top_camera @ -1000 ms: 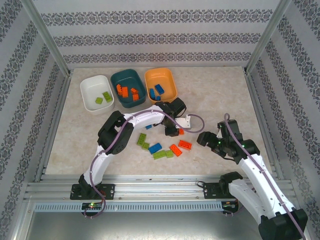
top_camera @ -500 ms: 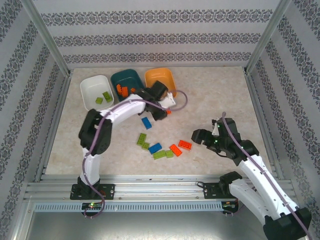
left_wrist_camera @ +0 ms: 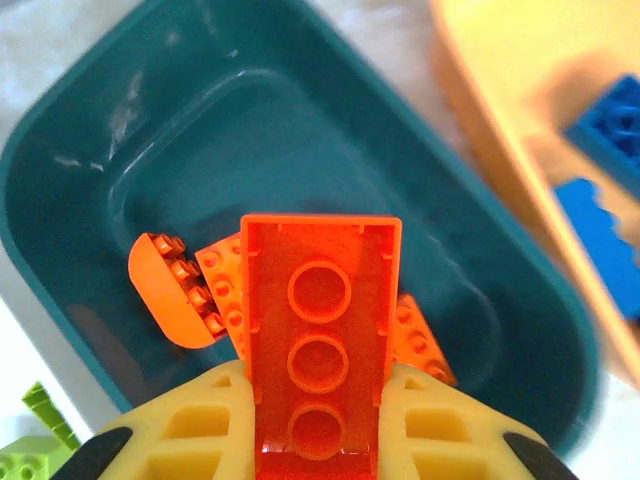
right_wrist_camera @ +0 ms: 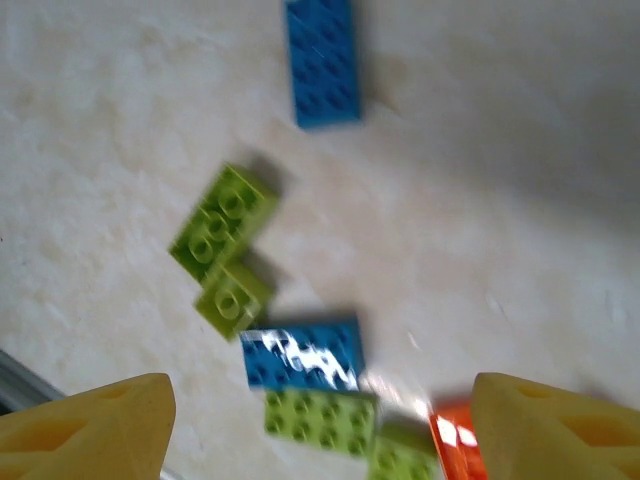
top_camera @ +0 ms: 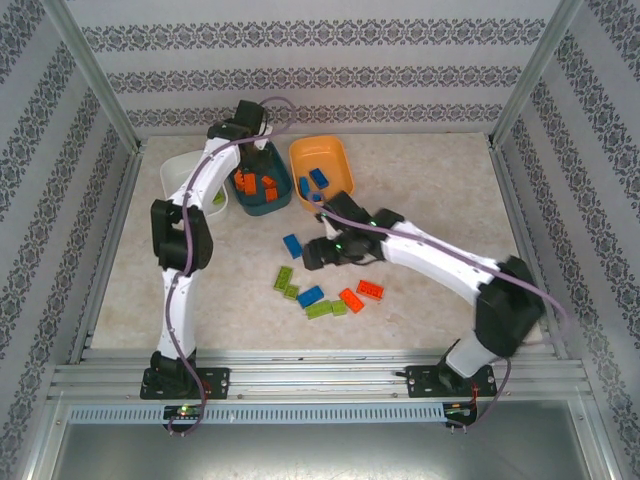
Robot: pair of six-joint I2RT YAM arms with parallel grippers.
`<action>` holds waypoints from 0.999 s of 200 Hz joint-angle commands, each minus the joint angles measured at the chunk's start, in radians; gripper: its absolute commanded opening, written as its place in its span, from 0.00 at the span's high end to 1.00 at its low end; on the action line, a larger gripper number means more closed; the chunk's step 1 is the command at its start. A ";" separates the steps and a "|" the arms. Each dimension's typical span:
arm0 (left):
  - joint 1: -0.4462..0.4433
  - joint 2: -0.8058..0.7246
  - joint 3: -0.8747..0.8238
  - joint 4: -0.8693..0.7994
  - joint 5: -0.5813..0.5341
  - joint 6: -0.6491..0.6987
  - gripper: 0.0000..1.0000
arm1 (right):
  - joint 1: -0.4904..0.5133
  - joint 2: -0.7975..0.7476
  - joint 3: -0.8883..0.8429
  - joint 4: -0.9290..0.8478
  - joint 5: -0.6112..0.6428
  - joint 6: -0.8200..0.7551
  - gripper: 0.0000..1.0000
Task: Sort the legos into containers by color
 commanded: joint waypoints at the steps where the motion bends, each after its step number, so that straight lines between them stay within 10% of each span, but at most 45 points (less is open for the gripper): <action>1: 0.016 0.128 0.171 -0.233 0.008 -0.070 0.81 | 0.016 0.134 0.156 -0.095 0.053 -0.107 0.24; 120: 0.063 0.186 0.273 -0.194 0.106 -0.125 0.46 | 0.028 0.578 0.554 -0.161 0.109 -0.184 0.31; 200: 0.063 -0.208 0.020 -0.152 0.127 -0.132 0.35 | -0.001 0.681 0.627 -0.163 0.140 -0.198 0.43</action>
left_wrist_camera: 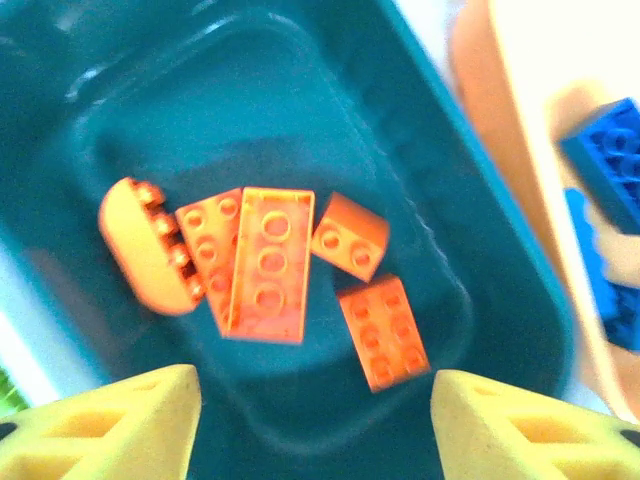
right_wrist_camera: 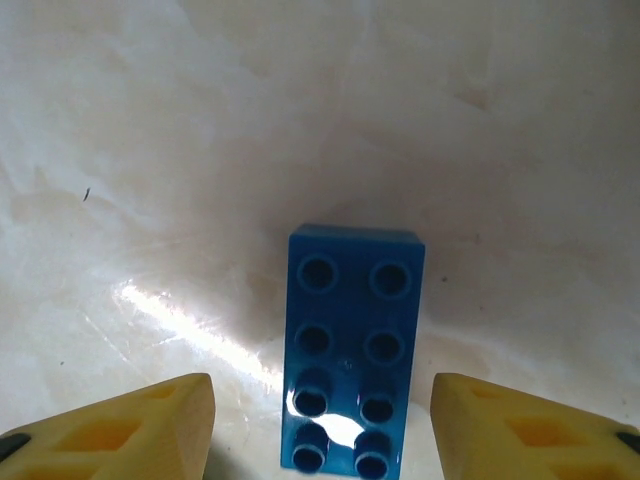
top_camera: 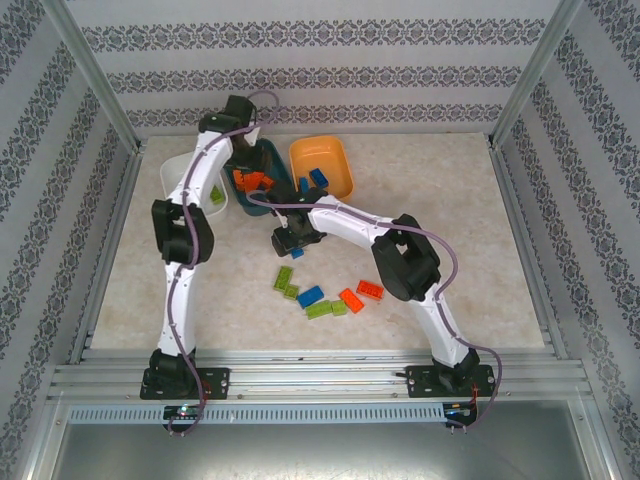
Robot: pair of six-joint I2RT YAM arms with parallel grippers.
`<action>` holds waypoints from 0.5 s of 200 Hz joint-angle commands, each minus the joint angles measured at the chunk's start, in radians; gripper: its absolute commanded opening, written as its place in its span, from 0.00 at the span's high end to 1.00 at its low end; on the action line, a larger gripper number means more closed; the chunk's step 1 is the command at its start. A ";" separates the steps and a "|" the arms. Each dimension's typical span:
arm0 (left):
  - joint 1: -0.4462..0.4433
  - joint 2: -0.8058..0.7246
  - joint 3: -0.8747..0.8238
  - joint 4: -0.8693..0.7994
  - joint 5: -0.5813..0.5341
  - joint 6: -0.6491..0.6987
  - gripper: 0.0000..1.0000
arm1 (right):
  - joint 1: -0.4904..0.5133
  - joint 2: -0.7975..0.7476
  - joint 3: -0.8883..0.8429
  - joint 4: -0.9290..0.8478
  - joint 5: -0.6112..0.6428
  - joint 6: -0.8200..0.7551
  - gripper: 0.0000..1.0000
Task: Sort the legos into containers by color
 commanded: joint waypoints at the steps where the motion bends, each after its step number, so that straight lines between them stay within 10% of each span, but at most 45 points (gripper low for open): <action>1: 0.011 -0.208 -0.111 0.013 -0.003 -0.008 0.35 | -0.012 0.044 0.047 -0.024 0.033 -0.014 0.43; 100: 0.022 -0.980 -0.827 0.208 0.096 -0.038 0.27 | -0.036 -0.036 -0.053 0.032 0.050 0.011 0.66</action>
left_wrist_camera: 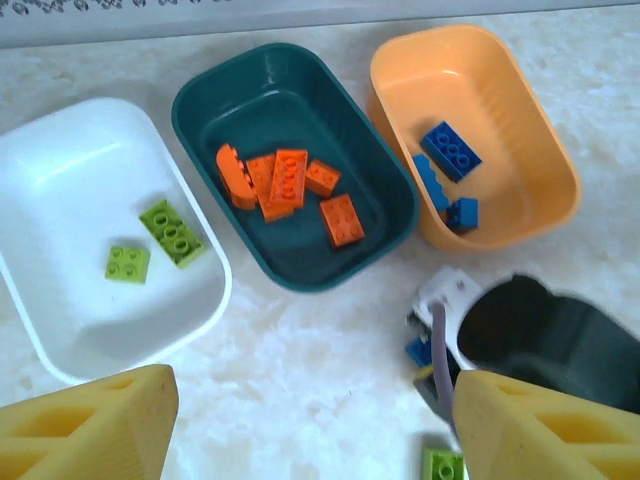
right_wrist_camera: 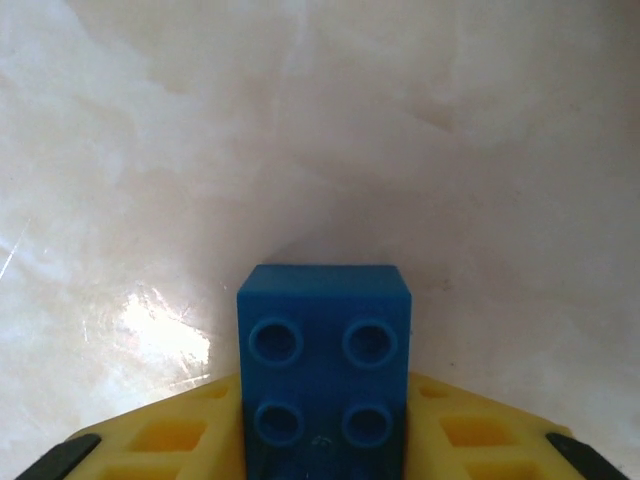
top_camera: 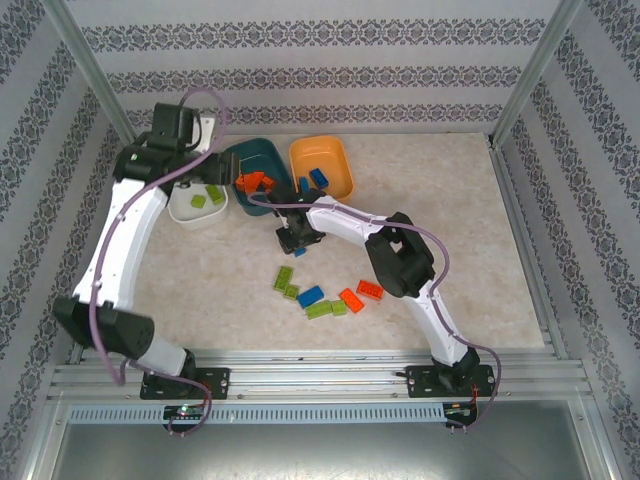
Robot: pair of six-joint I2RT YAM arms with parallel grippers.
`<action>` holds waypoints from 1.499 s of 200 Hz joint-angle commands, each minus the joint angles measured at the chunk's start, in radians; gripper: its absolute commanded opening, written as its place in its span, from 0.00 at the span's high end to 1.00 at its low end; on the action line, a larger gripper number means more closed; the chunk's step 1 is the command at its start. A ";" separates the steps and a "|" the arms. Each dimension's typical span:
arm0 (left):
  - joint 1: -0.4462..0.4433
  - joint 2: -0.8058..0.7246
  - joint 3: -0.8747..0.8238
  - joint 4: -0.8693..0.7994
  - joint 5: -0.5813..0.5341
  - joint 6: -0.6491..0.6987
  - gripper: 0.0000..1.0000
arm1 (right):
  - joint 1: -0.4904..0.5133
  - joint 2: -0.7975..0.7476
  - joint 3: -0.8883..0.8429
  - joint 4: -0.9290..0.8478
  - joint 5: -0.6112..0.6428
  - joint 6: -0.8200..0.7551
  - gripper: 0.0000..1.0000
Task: Sort the legos into containers by color
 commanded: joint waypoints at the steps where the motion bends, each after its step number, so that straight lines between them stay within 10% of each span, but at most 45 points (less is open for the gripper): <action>1: 0.012 -0.133 -0.150 0.075 0.082 -0.035 0.27 | -0.015 -0.085 -0.060 0.014 0.022 0.014 0.67; 54: -0.018 -0.443 -0.528 0.215 0.320 -0.133 0.27 | -0.075 -0.312 -0.157 0.071 -0.087 0.061 0.71; 109: -0.309 -0.506 -0.741 0.324 0.218 -0.180 0.26 | -0.248 -0.327 -0.052 0.123 -0.274 0.168 0.71; 217: -0.833 -0.209 -0.800 0.505 0.002 -0.176 0.16 | -0.396 0.160 0.526 0.061 -0.355 0.302 0.70; 300: -0.964 0.145 -0.641 0.604 -0.008 -0.099 0.12 | -0.413 0.269 0.628 0.067 -0.396 0.310 0.61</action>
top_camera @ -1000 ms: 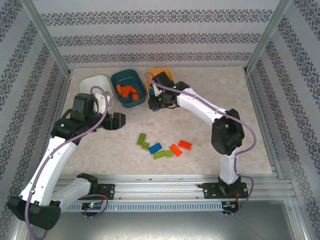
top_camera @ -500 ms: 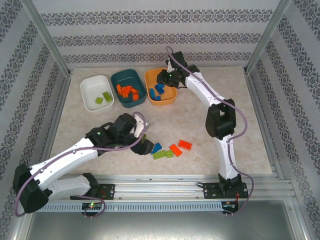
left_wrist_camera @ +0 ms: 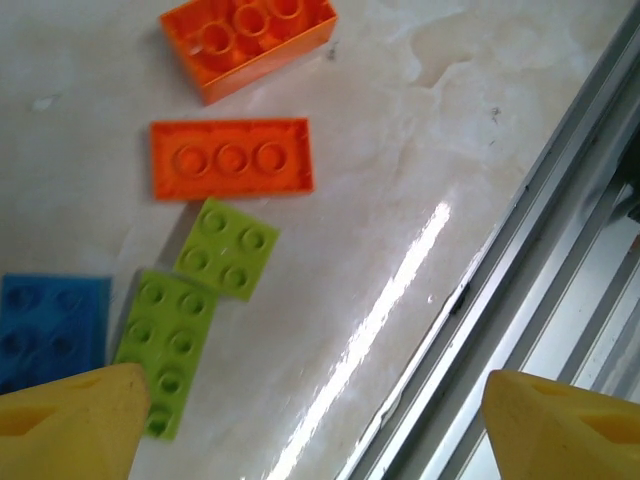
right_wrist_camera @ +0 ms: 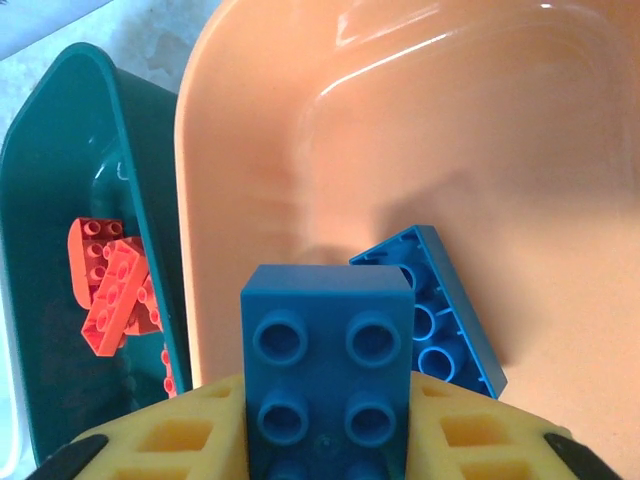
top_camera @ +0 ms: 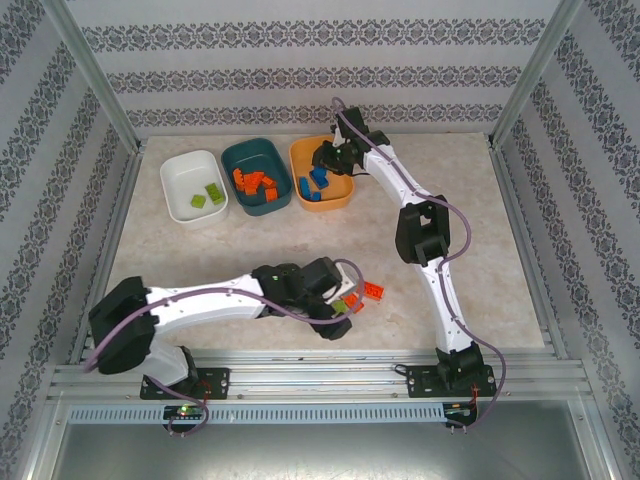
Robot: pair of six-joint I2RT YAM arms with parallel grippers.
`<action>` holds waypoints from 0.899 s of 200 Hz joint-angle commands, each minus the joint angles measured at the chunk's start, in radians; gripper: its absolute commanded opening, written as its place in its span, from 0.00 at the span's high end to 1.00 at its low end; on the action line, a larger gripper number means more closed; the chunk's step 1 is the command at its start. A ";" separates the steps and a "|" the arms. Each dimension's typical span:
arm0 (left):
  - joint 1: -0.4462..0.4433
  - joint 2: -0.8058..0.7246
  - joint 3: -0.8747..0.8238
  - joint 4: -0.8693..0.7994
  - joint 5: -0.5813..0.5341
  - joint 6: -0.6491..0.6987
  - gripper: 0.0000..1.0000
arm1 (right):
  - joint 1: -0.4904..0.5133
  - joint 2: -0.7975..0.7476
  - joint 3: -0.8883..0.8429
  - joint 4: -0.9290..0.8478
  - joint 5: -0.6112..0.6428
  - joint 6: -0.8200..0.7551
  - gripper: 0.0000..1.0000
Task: Sort the legos into containers by color
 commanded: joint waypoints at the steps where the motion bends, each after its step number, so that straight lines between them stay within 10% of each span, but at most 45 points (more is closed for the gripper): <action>1: -0.025 0.081 0.067 0.055 -0.017 0.042 0.11 | -0.005 0.022 0.042 0.000 -0.031 0.003 0.61; 66: -0.027 0.282 0.200 0.024 -0.053 0.027 0.08 | -0.010 -0.009 0.044 0.002 -0.062 0.001 0.39; 180: 0.009 0.382 0.280 -0.054 -0.157 0.042 0.07 | -0.010 -0.134 -0.102 0.063 -0.106 0.000 0.33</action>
